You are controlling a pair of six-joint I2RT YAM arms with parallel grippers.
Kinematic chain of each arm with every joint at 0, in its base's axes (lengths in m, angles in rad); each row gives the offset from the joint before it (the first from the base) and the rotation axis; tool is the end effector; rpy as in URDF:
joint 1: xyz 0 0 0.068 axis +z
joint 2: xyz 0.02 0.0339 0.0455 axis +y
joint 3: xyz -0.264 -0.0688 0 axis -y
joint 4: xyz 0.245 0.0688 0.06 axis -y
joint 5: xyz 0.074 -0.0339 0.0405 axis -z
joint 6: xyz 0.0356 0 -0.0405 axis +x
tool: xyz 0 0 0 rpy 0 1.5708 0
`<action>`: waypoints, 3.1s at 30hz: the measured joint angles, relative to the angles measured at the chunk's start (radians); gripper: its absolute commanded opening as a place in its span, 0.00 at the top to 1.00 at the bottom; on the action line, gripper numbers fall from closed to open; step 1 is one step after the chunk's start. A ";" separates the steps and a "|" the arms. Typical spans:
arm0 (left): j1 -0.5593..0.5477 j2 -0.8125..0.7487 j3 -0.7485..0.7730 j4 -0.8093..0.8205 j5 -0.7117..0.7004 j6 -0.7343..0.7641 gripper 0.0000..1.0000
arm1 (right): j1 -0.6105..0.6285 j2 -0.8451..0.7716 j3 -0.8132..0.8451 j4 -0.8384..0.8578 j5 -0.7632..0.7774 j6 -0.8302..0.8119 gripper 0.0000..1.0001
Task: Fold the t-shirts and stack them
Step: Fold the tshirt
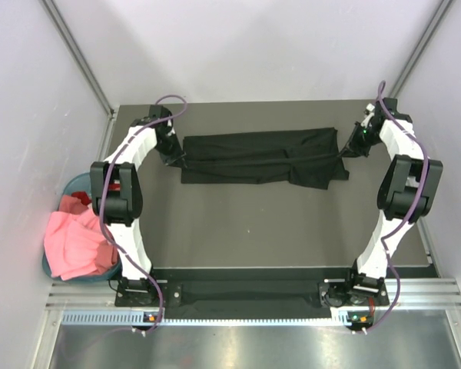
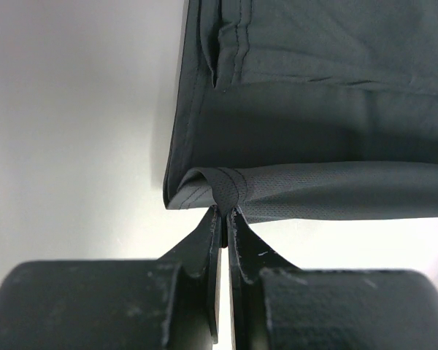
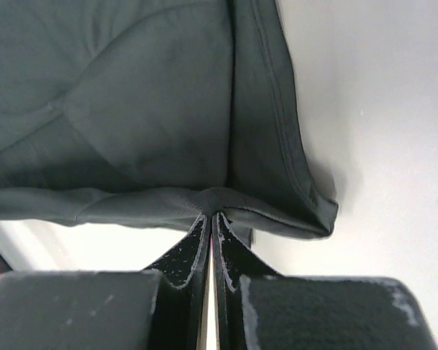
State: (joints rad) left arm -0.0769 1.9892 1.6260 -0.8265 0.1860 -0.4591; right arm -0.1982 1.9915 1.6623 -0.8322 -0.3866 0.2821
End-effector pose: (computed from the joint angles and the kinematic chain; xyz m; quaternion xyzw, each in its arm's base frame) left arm 0.4164 -0.0387 0.2226 -0.1684 0.9632 -0.1379 0.1577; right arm 0.4160 -0.0699 0.2339 0.1906 0.9426 0.1963 0.1914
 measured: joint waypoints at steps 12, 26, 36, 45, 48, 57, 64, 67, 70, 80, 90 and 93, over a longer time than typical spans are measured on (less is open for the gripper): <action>0.000 0.084 0.122 -0.016 0.000 -0.018 1.00 | 0.000 0.114 0.138 -0.024 -0.002 0.002 1.00; 0.003 0.174 0.177 -0.027 0.000 -0.033 0.96 | 0.000 0.217 0.187 -0.023 -0.031 0.011 0.93; 0.005 0.192 0.242 -0.030 -0.036 -0.055 0.66 | 0.000 0.262 0.278 -0.018 -0.048 0.035 0.88; 0.005 0.209 0.295 -0.032 -0.097 -0.061 0.53 | 0.000 0.296 0.288 0.004 -0.090 0.091 0.72; 0.005 0.114 0.136 -0.018 -0.067 -0.055 0.55 | 0.002 0.256 0.233 0.014 -0.090 0.094 0.68; -0.008 -0.024 -0.078 0.023 0.006 -0.017 0.54 | 0.066 0.027 -0.007 0.014 -0.086 0.051 0.64; -0.009 0.046 -0.026 0.026 -0.022 0.007 0.53 | 0.076 -0.054 -0.175 0.035 -0.082 0.025 0.61; -0.009 0.083 0.011 0.021 -0.036 0.018 0.54 | 0.076 -0.057 -0.232 0.049 -0.084 0.025 0.60; -0.009 0.123 0.063 0.018 -0.053 0.021 0.56 | 0.076 -0.059 -0.263 0.053 -0.085 0.025 0.60; -0.009 0.141 0.054 0.014 -0.062 0.024 0.58 | 0.076 -0.095 -0.290 0.072 -0.079 0.025 0.59; -0.009 0.141 0.034 0.008 -0.052 0.024 0.80 | 0.076 -0.096 -0.290 0.085 -0.077 0.025 0.58; -0.009 0.141 0.034 0.009 -0.052 0.030 0.92 | 0.076 -0.100 -0.299 0.089 -0.069 0.026 0.58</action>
State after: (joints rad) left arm -0.0856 2.1300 1.6600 -0.8177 0.1341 -0.4290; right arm -0.1226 1.8919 1.3632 -0.7429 -0.4561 0.3077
